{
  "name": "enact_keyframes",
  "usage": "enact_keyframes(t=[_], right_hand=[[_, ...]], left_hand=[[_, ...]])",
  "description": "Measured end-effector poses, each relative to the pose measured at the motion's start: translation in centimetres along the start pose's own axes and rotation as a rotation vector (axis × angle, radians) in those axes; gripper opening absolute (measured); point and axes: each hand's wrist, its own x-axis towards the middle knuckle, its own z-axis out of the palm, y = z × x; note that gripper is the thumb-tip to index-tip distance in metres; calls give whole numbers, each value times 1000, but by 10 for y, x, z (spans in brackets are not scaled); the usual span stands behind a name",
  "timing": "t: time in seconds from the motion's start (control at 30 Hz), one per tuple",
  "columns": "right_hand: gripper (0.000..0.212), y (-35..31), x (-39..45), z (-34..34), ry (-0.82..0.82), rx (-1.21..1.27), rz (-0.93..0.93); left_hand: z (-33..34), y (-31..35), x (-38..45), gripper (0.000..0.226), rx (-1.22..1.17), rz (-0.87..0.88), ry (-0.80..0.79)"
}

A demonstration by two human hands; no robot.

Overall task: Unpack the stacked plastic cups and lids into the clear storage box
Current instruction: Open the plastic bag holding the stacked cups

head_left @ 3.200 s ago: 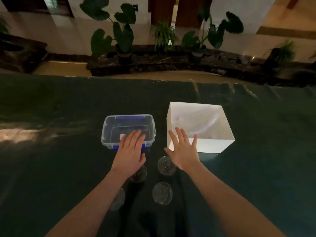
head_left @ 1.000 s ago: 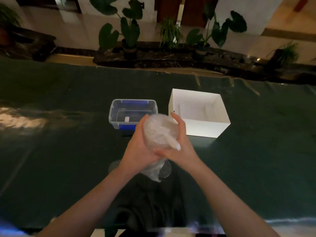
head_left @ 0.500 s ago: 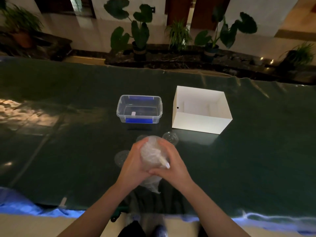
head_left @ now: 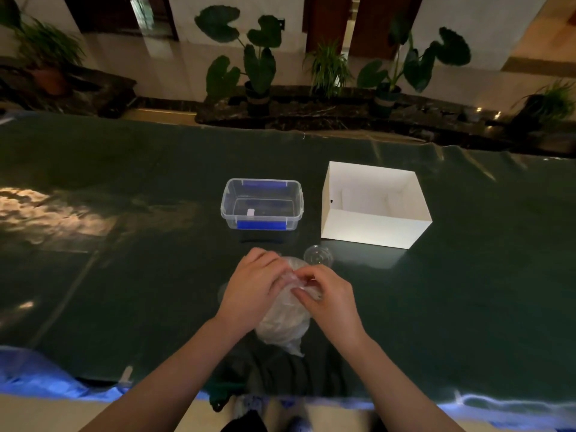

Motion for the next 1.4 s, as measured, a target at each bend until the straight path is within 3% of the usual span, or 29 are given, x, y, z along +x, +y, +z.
enact_keyframes(t=[0.17, 0.43, 0.6, 0.73, 0.9, 1.17, 1.33, 1.4], right_hand=[[35, 1, 4, 2, 61, 89, 189], [42, 2, 9, 5, 112, 137, 204], [40, -1, 14, 5, 148, 206, 191], [41, -3, 12, 8, 163, 229, 172], [27, 0, 12, 12, 128, 146, 44], [13, 7, 18, 9, 30, -64, -62], [25, 3, 21, 14, 69, 48, 10], [29, 3, 22, 12, 74, 120, 27]], left_hand=[[6, 8, 10, 10, -128, -122, 56], [5, 16, 22, 20, -491, -314, 103], [-2, 13, 23, 11, -584, -348, 23], [-4, 12, 23, 9, -446, -252, -47], [-2, 9, 24, 14, -519, -373, 47], [-3, 9, 23, 17, -449, -405, 99], [-7, 7, 21, 3, -281, -265, 82], [-12, 5, 19, 26, -285, -133, -32]])
